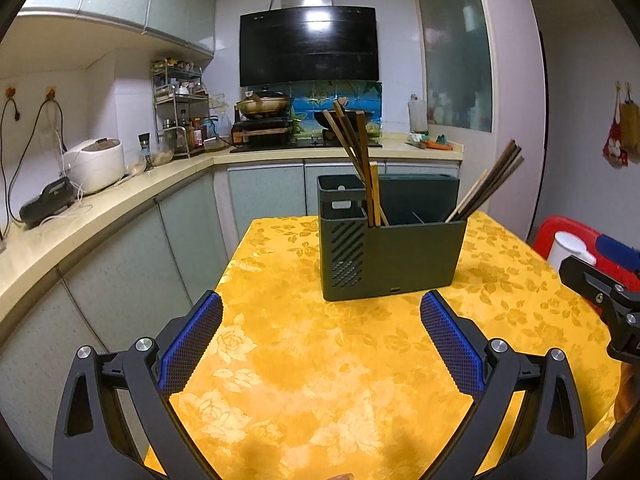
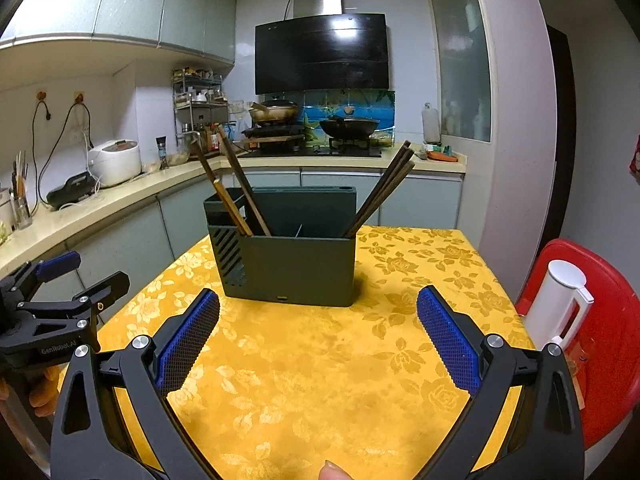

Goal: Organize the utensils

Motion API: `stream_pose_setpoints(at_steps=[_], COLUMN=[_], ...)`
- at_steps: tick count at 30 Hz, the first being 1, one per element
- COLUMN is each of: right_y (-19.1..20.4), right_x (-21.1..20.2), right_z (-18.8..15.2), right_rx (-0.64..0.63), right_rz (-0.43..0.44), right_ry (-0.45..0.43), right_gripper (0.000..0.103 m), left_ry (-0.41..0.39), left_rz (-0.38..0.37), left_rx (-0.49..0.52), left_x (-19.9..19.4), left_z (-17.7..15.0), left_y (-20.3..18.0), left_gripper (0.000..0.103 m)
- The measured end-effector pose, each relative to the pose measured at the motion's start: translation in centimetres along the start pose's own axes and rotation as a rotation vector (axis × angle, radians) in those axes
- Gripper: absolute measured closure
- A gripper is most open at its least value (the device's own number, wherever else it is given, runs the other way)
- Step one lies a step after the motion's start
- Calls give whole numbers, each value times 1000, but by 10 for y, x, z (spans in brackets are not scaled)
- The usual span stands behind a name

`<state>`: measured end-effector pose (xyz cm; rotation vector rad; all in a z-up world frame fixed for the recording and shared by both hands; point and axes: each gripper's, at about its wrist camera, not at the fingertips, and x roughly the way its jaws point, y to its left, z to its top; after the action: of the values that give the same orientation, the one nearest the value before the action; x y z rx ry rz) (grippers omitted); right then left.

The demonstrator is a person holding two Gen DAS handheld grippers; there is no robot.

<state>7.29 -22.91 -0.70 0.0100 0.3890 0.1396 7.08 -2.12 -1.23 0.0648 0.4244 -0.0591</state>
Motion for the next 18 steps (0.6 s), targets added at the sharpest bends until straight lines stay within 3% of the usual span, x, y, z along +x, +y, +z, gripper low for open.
stream_pose_setpoints(at_steps=[18], right_y=[-16], right_x=[14], right_z=[-9], right_rx=[68], right_rz=[-9], right_ry=[58], right_gripper=[7], left_ry=[45], left_rz=[1], left_rx=[-18], left_x=[11], left_z=[-7], left_y=[1], left_gripper=[7])
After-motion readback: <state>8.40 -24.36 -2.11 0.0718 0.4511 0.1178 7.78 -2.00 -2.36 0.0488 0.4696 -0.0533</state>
